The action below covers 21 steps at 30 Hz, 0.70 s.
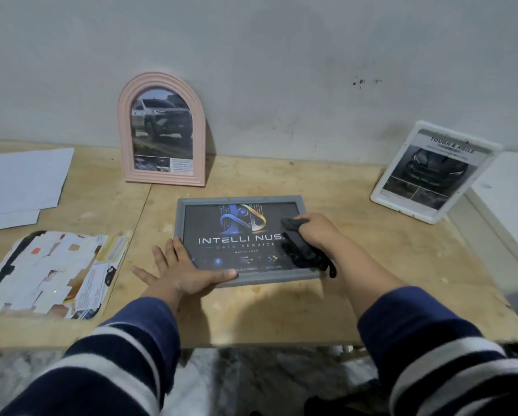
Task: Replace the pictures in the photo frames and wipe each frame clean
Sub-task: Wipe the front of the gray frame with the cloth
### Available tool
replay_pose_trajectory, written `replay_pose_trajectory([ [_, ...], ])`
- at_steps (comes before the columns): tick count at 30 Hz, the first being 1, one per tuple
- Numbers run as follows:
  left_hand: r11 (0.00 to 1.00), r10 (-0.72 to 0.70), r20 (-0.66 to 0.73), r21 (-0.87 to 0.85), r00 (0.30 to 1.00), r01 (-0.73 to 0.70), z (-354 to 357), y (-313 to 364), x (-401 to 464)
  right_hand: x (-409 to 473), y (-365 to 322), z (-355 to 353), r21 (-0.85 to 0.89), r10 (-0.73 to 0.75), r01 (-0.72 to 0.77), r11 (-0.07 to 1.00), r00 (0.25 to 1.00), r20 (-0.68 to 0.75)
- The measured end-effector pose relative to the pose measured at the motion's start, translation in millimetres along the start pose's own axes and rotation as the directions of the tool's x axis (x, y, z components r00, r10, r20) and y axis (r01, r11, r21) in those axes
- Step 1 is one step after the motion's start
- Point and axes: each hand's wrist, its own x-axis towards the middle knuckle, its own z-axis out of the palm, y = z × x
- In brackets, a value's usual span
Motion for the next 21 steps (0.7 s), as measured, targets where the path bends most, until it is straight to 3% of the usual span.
replay_pose_trajectory([
  [5, 0.986, 0.080, -0.327, -0.114, 0.942, -0.123, -10.2, -1.0, 36.2, 33.7, -10.4, -4.8, 0.074, 0.083, -0.072, 0.995, 0.985, -0.151],
  [9, 0.975, 0.162, -0.331, -0.093, 0.930, -0.203, -21.5, -4.9, 79.7, 66.2, -31.9, -3.5, 0.046, 0.033, -0.021, 0.999, 0.960, -0.277],
  [11, 0.973, 0.198, -0.331, -0.044, 0.922, -0.225, -19.9, -10.4, 89.3, 78.5, -31.9, 7.5, -0.130, -0.053, 0.025, 0.991, 0.976, -0.213],
  [14, 0.969, 0.233, -0.394, 0.023, 0.889, -0.244, -11.5, -15.5, 88.8, 86.4, -13.7, 34.8, -0.499, -0.184, 0.071, 0.864, 0.966, -0.180],
  [17, 0.978, 0.194, -0.416, 0.016, 0.889, -0.207, -11.0, -12.3, 88.5, 92.6, -11.8, 54.1, -0.570, -0.231, 0.035, 0.821, 0.933, -0.276],
  [21, 0.980, 0.177, -0.414, -0.012, 0.893, -0.200, -10.8, -9.9, 88.5, 95.1, -20.5, 67.3, -0.594, -0.251, 0.028, 0.804, 0.921, -0.297],
])
